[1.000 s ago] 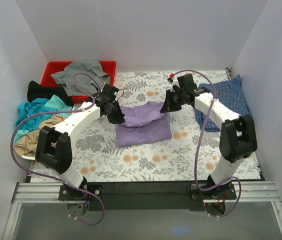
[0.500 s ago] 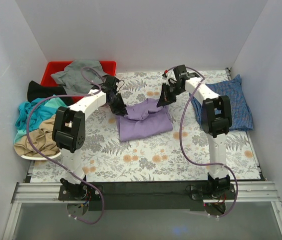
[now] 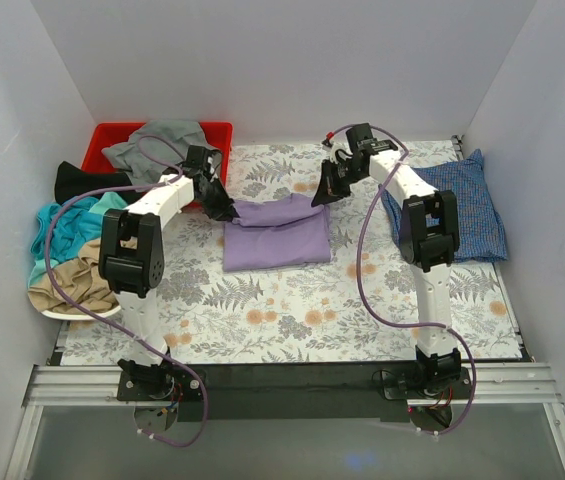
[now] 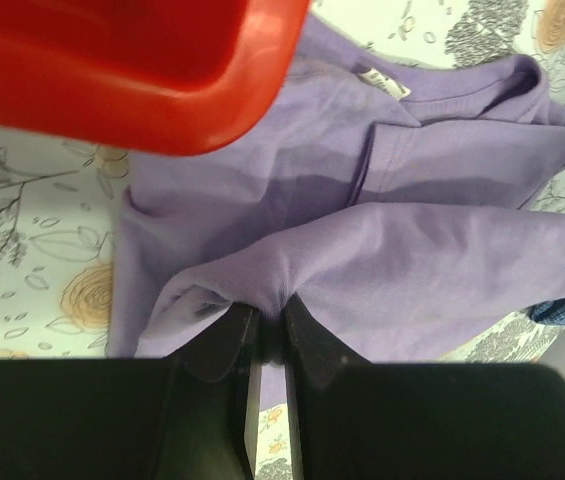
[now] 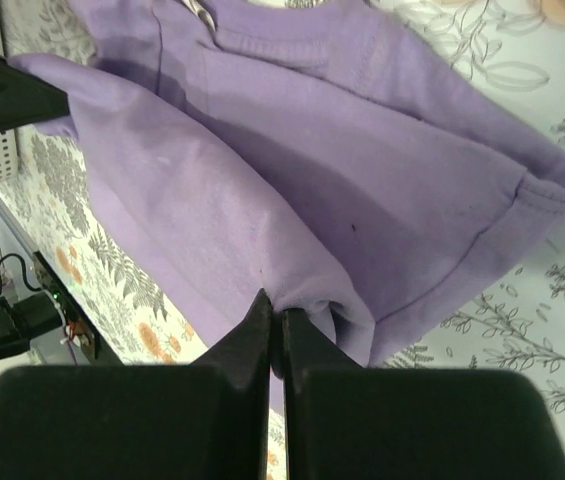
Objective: Fold and stack the t-shirts
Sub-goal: Fold the tshirt
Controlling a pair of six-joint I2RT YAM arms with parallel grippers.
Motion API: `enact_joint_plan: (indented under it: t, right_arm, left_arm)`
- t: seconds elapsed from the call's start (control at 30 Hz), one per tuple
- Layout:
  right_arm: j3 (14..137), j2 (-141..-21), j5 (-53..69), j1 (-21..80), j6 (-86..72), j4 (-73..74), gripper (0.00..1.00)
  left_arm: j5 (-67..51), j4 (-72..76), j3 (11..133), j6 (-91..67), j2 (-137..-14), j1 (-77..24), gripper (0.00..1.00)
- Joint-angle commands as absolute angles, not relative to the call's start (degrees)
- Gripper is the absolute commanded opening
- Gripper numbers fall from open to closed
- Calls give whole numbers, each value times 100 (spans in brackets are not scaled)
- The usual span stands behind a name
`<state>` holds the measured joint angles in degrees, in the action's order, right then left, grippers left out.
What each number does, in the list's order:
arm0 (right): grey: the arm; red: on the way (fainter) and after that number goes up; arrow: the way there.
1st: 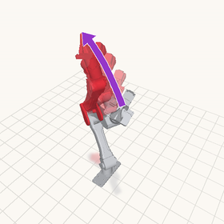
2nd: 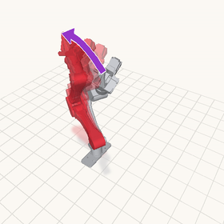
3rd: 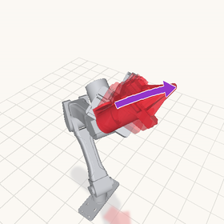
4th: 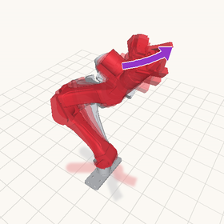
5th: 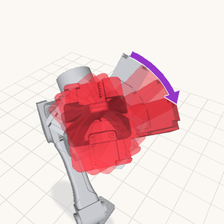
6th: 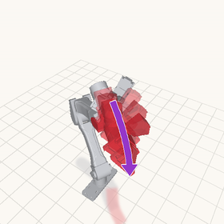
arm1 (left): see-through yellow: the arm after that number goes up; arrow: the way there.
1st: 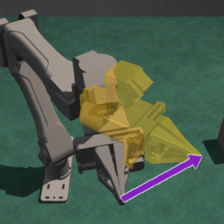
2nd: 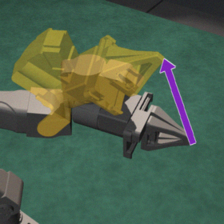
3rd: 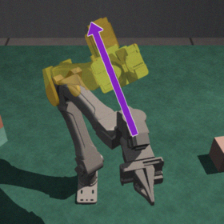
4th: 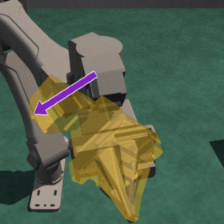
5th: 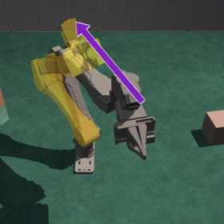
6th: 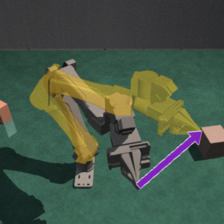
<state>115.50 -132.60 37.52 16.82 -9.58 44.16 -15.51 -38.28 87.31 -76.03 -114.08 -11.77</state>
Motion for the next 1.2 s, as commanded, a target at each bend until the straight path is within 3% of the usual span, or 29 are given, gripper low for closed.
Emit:
enact_joint_plan:
  t: [0.0, 0.1, 0.2, 0.4, 0.43, 0.47, 0.5, 0.53, 0.57, 0.6, 0.83, 1.1, 1.17]
  right_arm:
    - [11778, -13429, 3876, 1573, -905, 3991, 1]
    - [11707, -13517, 3981, 1556, -1028, 3596, 1]
    - [11550, -13561, 3902, 1547, -1142, 3078, 10]
    - [11584, -13632, 3244, 1477, -1283, 2131, 15]
    - [11567, -13623, 3191, 1468, -1362, 1953, 35]
    - [11593, -13632, 3225, 1424, -1362, 1795, 42]
    - [11654, -13658, 3182, 1415, -1345, 1636, 45]
    - [11802, -13667, 3095, 1406, -1319, 1591, 57]
    - [11865, -13623, 2981, 1371, -1240, 1530, 67]
    - [11883, -13588, 2901, 1345, -1222, 1442, 98]
    - [11567, -13052, 3232, 1230, -1133, 976, 98]
    - [10373, -12305, 4244, 1643, -1187, 1326, 88]
    - [10266, -12235, 4263, 1818, -1134, 1467, 88]
  left_arm:
    - [-1766, -3455, 8982, -7497, -11478, -1160, 0]
    - [-1898, -3288, 9123, -7445, -11636, -1143, 0]
    - [-1899, -3138, 9351, -7392, -11820, -1134, 0]
    - [-1398, -3120, 10045, -7418, -12154, -1003, 0]
    - [-1424, -3120, 10133, -7418, -12216, -976, 0]
    - [-1441, -3138, 10343, -7418, -12278, -949, 8]
    - [-1476, -3164, 10449, -7418, -12331, -888, 29]
    - [-1416, -3173, 10537, -7444, -12357, -862, 48]
    - [-1311, -3103, 10538, -7453, -12314, -861, 74]
    - [-1266, -3024, 10538, -7453, -12270, -861, 86]
    - [-1624, -2550, 10345, -7260, -11848, -861, 87]
    - [-4250, -2601, 10081, -6970, -11812, -1010, 88]
    - [-4403, -2793, 10028, -6830, -11856, -1081, 88]
